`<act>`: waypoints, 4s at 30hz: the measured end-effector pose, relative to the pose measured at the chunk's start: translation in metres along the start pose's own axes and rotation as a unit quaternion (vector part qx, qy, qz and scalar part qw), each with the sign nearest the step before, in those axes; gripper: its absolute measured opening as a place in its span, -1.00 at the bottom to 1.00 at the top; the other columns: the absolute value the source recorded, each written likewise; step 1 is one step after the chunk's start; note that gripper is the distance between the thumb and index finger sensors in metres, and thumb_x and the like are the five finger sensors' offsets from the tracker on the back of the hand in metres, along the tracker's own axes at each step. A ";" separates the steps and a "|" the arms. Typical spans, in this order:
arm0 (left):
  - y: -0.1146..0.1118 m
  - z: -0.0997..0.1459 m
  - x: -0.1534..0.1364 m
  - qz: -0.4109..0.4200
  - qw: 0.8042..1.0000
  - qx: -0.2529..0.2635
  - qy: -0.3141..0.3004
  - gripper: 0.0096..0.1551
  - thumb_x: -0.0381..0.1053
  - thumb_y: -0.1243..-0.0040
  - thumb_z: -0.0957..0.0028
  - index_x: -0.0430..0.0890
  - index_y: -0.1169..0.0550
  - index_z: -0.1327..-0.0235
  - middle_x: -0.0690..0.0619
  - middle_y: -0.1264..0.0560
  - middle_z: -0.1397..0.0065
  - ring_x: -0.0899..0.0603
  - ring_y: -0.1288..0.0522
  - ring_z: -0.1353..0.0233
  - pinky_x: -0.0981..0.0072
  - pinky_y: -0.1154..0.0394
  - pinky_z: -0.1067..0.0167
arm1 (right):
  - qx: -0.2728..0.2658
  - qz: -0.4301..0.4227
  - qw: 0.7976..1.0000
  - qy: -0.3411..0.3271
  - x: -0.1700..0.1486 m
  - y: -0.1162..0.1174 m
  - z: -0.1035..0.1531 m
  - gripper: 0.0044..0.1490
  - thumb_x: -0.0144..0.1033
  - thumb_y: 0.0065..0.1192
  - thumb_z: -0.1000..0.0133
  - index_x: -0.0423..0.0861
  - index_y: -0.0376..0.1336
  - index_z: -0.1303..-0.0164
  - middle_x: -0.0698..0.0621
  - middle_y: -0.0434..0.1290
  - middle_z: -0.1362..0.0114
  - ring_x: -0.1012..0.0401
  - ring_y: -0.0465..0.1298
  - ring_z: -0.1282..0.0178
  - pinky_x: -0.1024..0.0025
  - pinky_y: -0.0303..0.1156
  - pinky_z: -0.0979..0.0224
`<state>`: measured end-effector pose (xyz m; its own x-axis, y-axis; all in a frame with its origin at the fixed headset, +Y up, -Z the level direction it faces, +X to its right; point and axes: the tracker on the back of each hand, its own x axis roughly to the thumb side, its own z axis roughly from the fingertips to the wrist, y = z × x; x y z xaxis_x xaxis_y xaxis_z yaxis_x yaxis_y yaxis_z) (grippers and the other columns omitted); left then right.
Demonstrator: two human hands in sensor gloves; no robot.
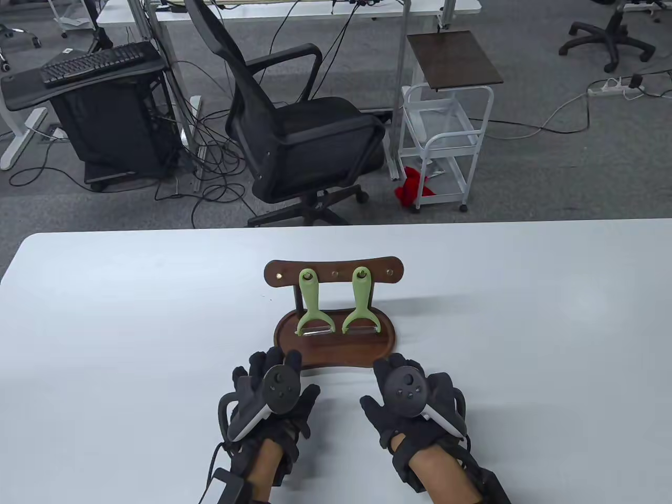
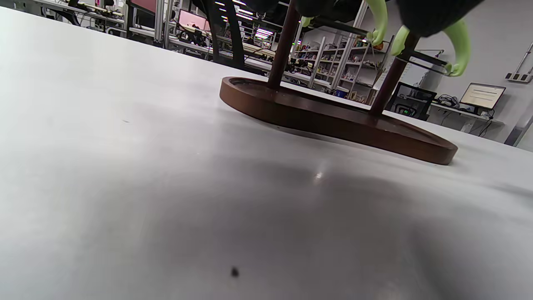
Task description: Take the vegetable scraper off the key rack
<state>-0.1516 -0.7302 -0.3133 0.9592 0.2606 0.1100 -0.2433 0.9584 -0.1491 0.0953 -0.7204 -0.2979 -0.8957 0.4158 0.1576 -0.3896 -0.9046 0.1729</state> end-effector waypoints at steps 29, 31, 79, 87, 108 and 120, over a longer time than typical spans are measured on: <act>0.002 0.001 -0.003 0.012 0.999 0.043 -0.001 -0.10 0.29 -0.16 -0.13 -0.05 -0.14 -0.62 -0.23 -0.02 -0.66 -0.51 0.05 -0.63 -0.61 0.15 -0.38 | 0.018 -0.036 0.999 -0.001 -0.005 -0.002 0.000 -0.06 0.04 0.19 -0.10 -0.20 -0.01 -0.54 -0.34 -0.04 -0.66 -0.39 0.02 -0.52 -0.41 0.08 -0.38; 0.001 0.000 -0.003 0.011 0.999 0.044 0.000 -0.10 0.29 -0.17 -0.12 -0.05 -0.14 -0.62 -0.23 -0.03 -0.66 -0.51 0.02 -0.62 -0.60 0.13 -0.38 | 0.021 -0.038 0.999 -0.002 -0.005 -0.002 0.000 -0.06 0.04 0.19 -0.10 -0.20 -0.02 -0.54 -0.34 -0.04 -0.65 -0.39 0.02 -0.52 -0.41 0.08 -0.38; 0.048 -0.046 0.020 0.092 0.976 0.169 0.103 -0.05 0.30 -0.38 -0.01 -0.12 -0.24 -0.50 -0.18 -0.27 -0.48 -0.22 -0.52 -0.18 -0.17 -0.46 -0.08 | 0.047 -0.050 0.998 -0.010 0.003 0.003 -0.001 -0.06 0.03 0.20 -0.10 -0.22 -0.02 -0.54 -0.35 -0.02 -0.65 -0.39 0.05 -0.51 -0.39 0.10 -0.37; 0.049 -0.061 0.023 0.104 0.969 0.180 0.133 -0.11 0.32 -0.39 0.00 -0.11 -0.31 -0.43 -0.17 -0.35 -0.40 -0.16 -0.55 -0.09 -0.10 -0.50 -0.01 | 0.054 -0.059 0.997 -0.013 0.004 0.004 -0.001 -0.06 0.03 0.20 -0.10 -0.22 -0.02 -0.54 -0.35 -0.02 -0.65 -0.39 0.05 -0.51 -0.39 0.10 -0.37; 0.052 -0.090 0.035 0.082 0.962 0.174 0.192 -0.27 0.34 -0.39 -0.01 -0.09 -0.48 -0.25 -0.13 -0.49 -0.25 -0.10 -0.60 0.09 -0.04 -0.56 0.12 | 0.057 -0.071 0.996 -0.018 0.005 0.002 -0.002 -0.06 0.03 0.20 -0.10 -0.22 -0.02 -0.54 -0.35 -0.01 -0.64 -0.39 0.07 -0.50 -0.39 0.11 -0.37; 0.054 -0.093 0.036 0.077 0.965 0.157 0.196 -0.39 0.28 -0.35 -0.04 -0.07 -0.51 -0.18 -0.13 -0.49 -0.25 -0.11 -0.61 0.10 -0.05 -0.57 0.13 | 0.055 -0.069 0.996 -0.016 0.004 0.001 -0.001 -0.06 0.03 0.19 -0.10 -0.22 -0.02 -0.54 -0.35 -0.01 -0.64 -0.40 0.06 -0.50 -0.39 0.11 -0.37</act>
<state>-0.1167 -0.6797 -0.4090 0.8742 0.3978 -0.2783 -0.3602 0.9158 0.1776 0.0911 -0.7196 -0.2978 -0.8272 0.5401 0.1552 -0.4810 -0.8234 0.3011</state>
